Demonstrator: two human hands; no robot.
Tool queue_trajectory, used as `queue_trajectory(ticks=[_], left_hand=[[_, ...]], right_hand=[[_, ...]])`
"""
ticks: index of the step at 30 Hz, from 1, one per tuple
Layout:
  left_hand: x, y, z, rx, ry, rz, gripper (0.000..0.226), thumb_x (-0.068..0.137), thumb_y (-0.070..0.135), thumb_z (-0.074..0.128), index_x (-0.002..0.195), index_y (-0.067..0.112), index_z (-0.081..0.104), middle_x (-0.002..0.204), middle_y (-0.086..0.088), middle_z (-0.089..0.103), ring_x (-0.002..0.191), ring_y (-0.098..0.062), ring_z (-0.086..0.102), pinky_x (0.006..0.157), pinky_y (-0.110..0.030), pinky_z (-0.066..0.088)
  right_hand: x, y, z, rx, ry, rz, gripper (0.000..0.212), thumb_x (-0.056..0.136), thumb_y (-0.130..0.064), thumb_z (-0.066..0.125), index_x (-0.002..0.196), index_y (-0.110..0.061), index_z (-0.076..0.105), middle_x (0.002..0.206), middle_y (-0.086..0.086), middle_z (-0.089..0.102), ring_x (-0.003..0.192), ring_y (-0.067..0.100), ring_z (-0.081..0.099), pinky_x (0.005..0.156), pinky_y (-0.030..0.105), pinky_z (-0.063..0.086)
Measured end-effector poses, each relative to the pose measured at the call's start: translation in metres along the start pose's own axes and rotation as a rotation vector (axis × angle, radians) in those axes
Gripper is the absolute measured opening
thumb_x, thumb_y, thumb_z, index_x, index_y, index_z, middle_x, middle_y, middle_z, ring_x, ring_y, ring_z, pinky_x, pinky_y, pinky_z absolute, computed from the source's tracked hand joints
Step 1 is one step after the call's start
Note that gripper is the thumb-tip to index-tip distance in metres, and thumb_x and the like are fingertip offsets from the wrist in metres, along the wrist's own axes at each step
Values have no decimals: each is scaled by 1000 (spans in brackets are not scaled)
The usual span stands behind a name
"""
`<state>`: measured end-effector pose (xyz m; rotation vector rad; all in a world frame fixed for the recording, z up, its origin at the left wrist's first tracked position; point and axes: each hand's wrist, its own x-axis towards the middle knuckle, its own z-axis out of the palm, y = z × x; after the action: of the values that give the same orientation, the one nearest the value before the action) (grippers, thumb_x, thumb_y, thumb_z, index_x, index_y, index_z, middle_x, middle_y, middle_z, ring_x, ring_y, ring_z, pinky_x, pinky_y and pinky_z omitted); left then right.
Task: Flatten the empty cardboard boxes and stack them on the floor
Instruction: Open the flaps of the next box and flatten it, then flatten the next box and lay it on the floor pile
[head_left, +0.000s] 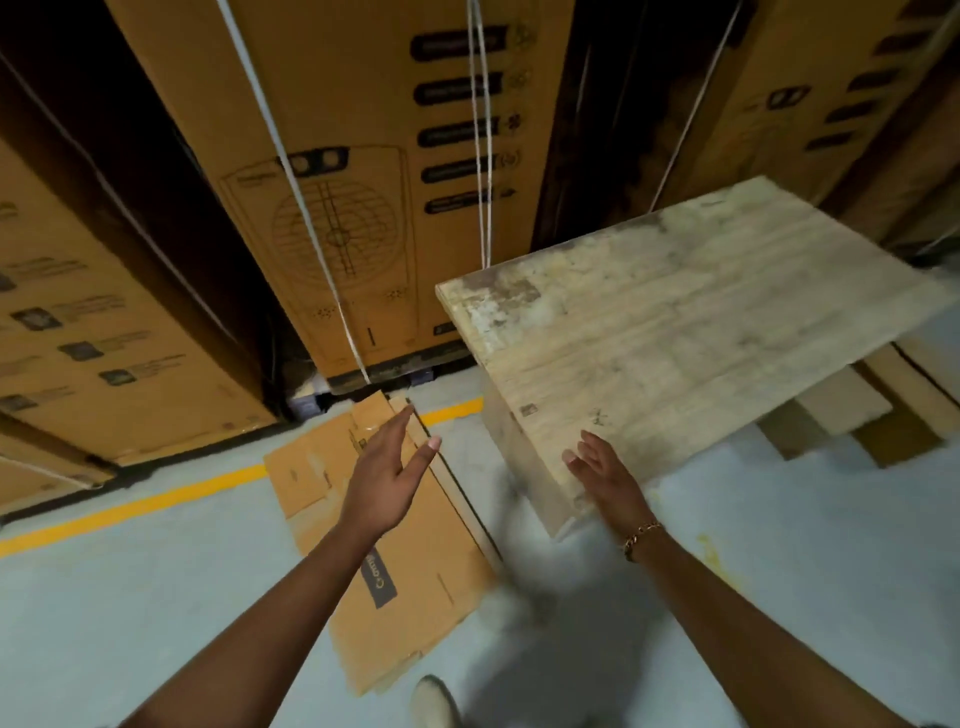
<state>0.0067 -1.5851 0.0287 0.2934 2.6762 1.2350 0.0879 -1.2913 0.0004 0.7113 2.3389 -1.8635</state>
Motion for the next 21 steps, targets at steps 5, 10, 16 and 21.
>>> queue_trajectory(ticks=[5, 10, 16, 21], left_hand=[[54, 82, 51, 59, -128, 127, 78, 93, 79, 33, 159, 37, 21, 166, 7, 24, 150, -17, 25, 119, -44, 26], [94, 169, 144, 113, -225, 275, 70, 98, 68, 40, 157, 33, 28, 164, 4, 29, 150, -19, 26, 119, -44, 26], [122, 286, 278, 48, -266, 285, 68, 96, 64, 42, 154, 28, 37, 160, 4, 36, 147, -16, 30, 120, -37, 27], [134, 372, 388, -21, -401, 271, 87, 83, 85, 33, 152, 32, 38, 157, 7, 39, 145, -13, 35, 114, -31, 31]], right_hand=[[-2, -8, -99, 77, 155, 0, 72, 85, -58, 66, 146, -30, 41, 146, -4, 48, 128, 8, 46, 100, 26, 35], [4, 4, -215, 20, 284, -22, 107, 61, -89, 56, 148, -31, 39, 149, -9, 43, 133, 7, 42, 108, 31, 35], [19, 31, -367, 17, 362, 24, 92, 75, -75, 60, 150, -27, 38, 155, -6, 38, 141, 11, 37, 115, 35, 32], [36, 57, -485, -2, 419, 59, 66, 91, -54, 60, 148, -29, 39, 152, -6, 42, 139, 13, 39, 109, 32, 34]])
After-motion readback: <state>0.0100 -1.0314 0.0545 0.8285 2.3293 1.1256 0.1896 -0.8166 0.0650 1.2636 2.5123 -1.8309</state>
